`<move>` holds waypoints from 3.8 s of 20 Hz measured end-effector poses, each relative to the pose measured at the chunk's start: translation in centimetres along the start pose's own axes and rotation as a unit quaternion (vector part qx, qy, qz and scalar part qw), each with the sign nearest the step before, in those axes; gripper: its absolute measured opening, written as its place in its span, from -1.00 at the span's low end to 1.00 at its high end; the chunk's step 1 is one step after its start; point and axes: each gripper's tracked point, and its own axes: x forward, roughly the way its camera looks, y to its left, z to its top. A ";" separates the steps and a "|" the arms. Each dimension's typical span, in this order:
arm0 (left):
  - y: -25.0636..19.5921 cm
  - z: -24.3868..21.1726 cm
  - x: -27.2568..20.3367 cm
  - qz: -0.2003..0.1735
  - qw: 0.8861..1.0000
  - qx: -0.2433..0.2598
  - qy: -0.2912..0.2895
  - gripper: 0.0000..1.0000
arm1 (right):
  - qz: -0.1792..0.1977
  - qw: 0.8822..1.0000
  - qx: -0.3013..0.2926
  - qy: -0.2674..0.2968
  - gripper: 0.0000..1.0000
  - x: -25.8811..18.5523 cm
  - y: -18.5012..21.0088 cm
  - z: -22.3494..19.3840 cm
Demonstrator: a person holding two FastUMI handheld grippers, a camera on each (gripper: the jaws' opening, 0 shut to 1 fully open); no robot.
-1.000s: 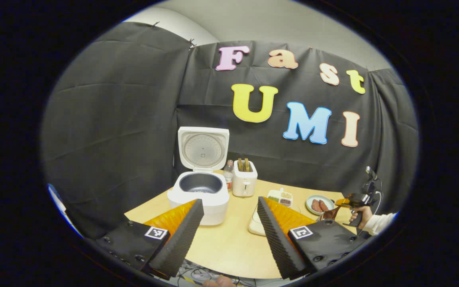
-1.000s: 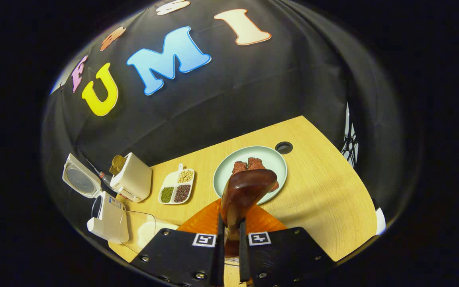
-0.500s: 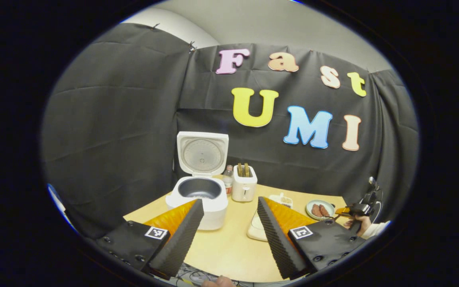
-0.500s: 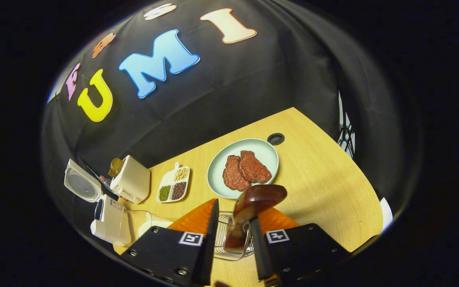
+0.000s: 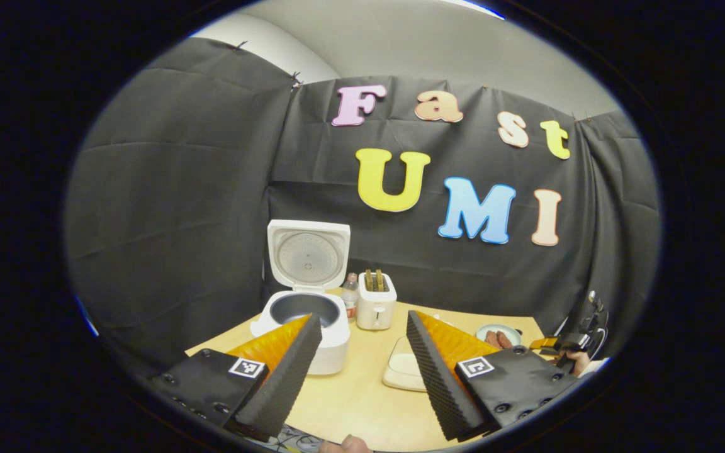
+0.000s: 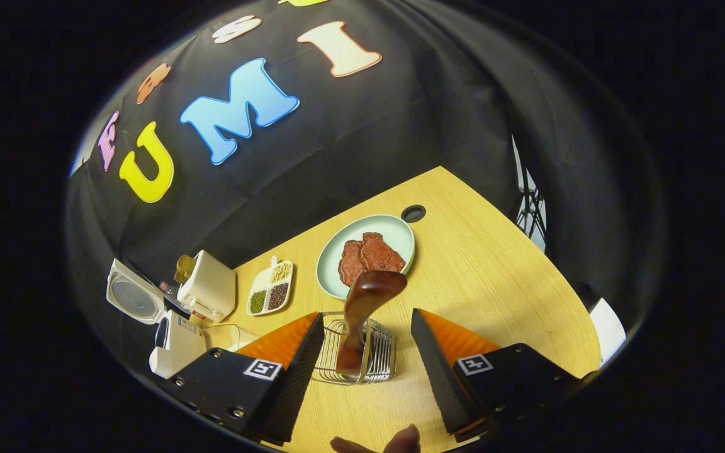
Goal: Close the left gripper, press the button to open the rice cooker; take a wooden spoon from the chopstick holder with the right hand, scoop a spoonful of rice and pour it into the rice cooker, then put the wooden spoon back into the chopstick holder.
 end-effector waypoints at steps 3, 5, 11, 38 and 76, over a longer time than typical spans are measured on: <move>0.7 1.4 1.0 -0.007 1.000 0.003 -0.013 0.91 | 0.010 0.999 -0.004 -0.036 0.70 -2.3 0.8 0.7; 1.3 2.2 1.9 -0.016 1.000 0.007 -0.021 0.91 | 0.006 0.998 -0.016 -0.062 0.70 -4.2 1.4 1.0; 4.7 5.2 6.5 -0.056 0.997 0.003 -0.053 0.89 | -0.010 0.991 -0.021 -0.133 0.70 -11.6 4.9 1.0; 17.7 14.7 46.9 -0.009 0.997 -0.007 -0.070 0.93 | -0.016 0.973 -0.153 -0.170 0.70 -29.0 29.3 -11.2; 17.7 -16.2 32.1 0.009 0.996 0.065 0.066 0.97 | -0.002 0.985 -0.140 -0.100 0.70 -26.5 28.6 -15.0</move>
